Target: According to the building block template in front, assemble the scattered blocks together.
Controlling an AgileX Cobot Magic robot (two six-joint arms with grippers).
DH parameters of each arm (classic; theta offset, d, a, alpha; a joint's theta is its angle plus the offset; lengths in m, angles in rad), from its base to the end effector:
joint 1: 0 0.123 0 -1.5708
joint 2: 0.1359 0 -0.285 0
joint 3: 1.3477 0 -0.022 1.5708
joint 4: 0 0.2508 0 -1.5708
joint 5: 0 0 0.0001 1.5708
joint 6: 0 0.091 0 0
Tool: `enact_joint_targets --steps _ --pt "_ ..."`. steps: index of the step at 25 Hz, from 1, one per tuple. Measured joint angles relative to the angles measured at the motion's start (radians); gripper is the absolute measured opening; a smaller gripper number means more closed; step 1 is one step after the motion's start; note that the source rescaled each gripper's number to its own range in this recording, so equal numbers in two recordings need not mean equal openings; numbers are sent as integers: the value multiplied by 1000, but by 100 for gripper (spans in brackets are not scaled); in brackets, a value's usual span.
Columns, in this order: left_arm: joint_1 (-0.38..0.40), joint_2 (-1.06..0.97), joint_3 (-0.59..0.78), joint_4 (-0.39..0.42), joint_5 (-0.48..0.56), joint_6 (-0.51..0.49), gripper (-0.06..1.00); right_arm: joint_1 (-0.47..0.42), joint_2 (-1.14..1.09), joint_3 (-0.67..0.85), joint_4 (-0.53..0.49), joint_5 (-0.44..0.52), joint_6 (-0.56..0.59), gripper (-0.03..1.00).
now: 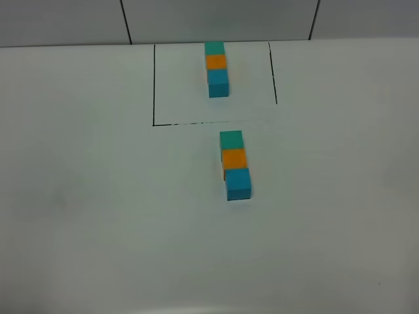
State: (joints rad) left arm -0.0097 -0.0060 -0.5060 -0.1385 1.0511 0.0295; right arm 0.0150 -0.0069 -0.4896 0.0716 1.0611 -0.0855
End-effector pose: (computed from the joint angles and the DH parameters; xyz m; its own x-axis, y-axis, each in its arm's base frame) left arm -0.0066 -0.0108 0.2803 -0.4372 -0.0351 -0.8987 0.1004 0.9911 -0.0875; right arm -0.0049 0.0056 0.2745 -0.4543 -0.0572 -0.8890 -0.0935 0.9955 -0.0163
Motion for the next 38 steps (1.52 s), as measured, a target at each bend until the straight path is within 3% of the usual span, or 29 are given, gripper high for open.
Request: enact_joint_targets --steps 38 --pt "0 0 0 0 0 0 76 -8 0 0 -7 0 24 52"
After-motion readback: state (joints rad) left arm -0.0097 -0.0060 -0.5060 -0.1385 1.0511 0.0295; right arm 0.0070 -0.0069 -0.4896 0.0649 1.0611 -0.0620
